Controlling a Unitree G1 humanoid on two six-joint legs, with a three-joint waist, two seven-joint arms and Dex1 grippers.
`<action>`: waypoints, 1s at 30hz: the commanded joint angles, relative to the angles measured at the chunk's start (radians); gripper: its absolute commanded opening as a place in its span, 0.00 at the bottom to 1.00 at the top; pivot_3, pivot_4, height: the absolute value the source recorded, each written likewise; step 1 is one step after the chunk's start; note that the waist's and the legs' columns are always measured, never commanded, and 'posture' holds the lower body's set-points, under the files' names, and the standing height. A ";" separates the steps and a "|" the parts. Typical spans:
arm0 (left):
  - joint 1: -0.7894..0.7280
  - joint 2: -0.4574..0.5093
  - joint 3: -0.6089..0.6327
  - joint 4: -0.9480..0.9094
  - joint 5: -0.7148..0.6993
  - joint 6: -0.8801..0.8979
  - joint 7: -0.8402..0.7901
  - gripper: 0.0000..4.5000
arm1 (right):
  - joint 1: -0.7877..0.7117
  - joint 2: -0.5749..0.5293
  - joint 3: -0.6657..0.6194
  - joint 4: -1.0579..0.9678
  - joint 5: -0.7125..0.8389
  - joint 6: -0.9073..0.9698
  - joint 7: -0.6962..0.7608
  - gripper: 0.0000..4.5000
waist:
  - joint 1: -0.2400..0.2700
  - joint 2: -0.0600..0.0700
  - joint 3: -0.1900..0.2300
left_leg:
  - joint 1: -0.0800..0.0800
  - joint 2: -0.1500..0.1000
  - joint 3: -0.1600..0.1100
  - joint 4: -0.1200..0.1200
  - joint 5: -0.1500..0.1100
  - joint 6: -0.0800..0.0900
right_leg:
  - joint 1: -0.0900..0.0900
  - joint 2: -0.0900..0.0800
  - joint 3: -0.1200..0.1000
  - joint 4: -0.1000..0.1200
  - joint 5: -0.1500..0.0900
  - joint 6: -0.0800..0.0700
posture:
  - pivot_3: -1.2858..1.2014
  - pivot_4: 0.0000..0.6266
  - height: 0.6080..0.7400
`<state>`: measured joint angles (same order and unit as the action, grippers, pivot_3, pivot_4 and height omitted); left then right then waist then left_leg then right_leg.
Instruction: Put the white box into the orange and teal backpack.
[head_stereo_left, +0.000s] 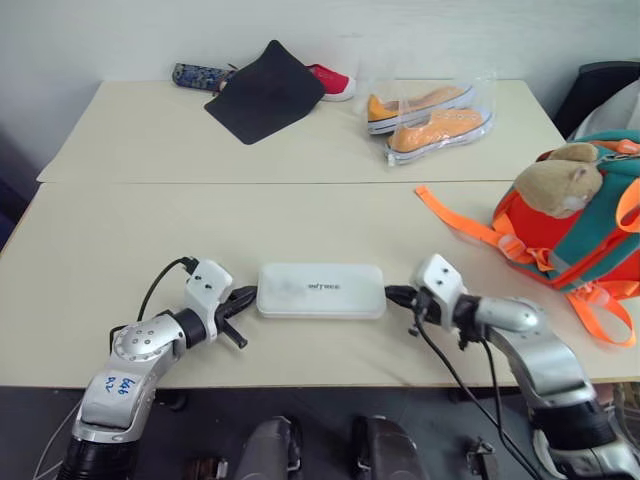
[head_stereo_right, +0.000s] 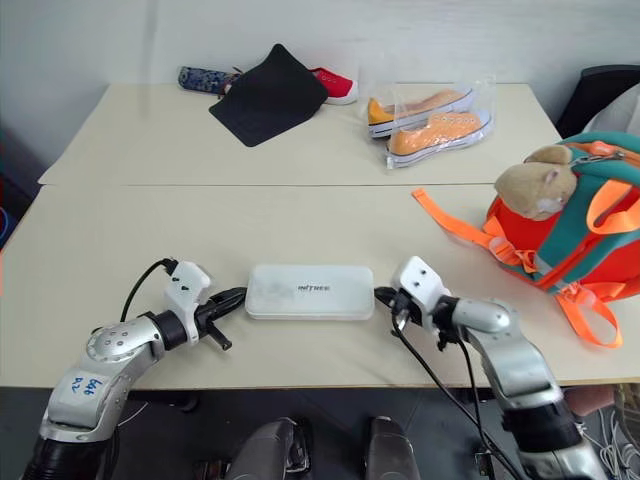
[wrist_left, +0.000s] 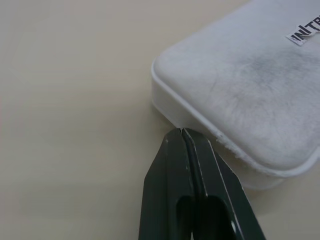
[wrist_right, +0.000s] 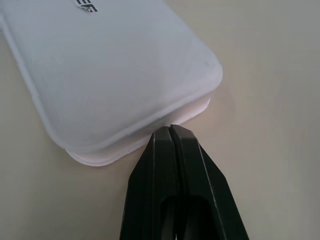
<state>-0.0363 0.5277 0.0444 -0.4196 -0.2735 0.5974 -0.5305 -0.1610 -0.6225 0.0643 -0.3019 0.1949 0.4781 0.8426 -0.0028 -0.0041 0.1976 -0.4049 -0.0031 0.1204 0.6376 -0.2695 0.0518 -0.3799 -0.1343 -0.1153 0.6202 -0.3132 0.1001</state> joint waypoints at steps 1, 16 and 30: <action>0.024 -0.006 -0.037 -0.064 -0.032 0.003 -0.033 0.01 | 0.063 -0.035 -0.058 -0.136 0.069 0.053 0.011 0.00 | 0.003 0.000 0.000 | 0.000 0.000 0.000 0.000 0.000 0.000 | 0.000 0.000 0.000 0.000 0.000 0.000 | 0.52 0.24 1.00; -0.107 0.218 0.246 0.144 -0.528 0.686 -0.219 0.72 | 0.128 -0.136 -0.175 -0.076 0.063 0.004 0.002 0.00 | 0.005 0.000 0.000 | 0.000 0.001 0.000 0.000 0.001 -0.001 | 0.000 0.001 0.000 0.000 0.000 0.000 | 0.52 0.24 1.00; -0.548 0.019 0.166 0.658 -0.681 1.017 -0.027 0.99 | 0.046 -0.187 -0.039 0.089 -0.014 -0.164 0.124 0.00 | 0.005 -0.003 0.000 | 0.001 0.000 0.000 0.002 0.004 0.004 | 0.002 0.002 0.000 0.003 0.000 0.000 | 0.52 0.24 1.00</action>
<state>-0.5812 0.5511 0.2212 0.2183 -0.9553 1.6132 -0.6011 -0.1116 -0.8097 0.0046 -0.2028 0.1772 0.3185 0.9489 0.0021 -0.0075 0.1978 -0.4041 -0.0029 0.1199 0.6407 -0.2651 0.0558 -0.3781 -0.1318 -0.1159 0.6229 -0.3136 0.0999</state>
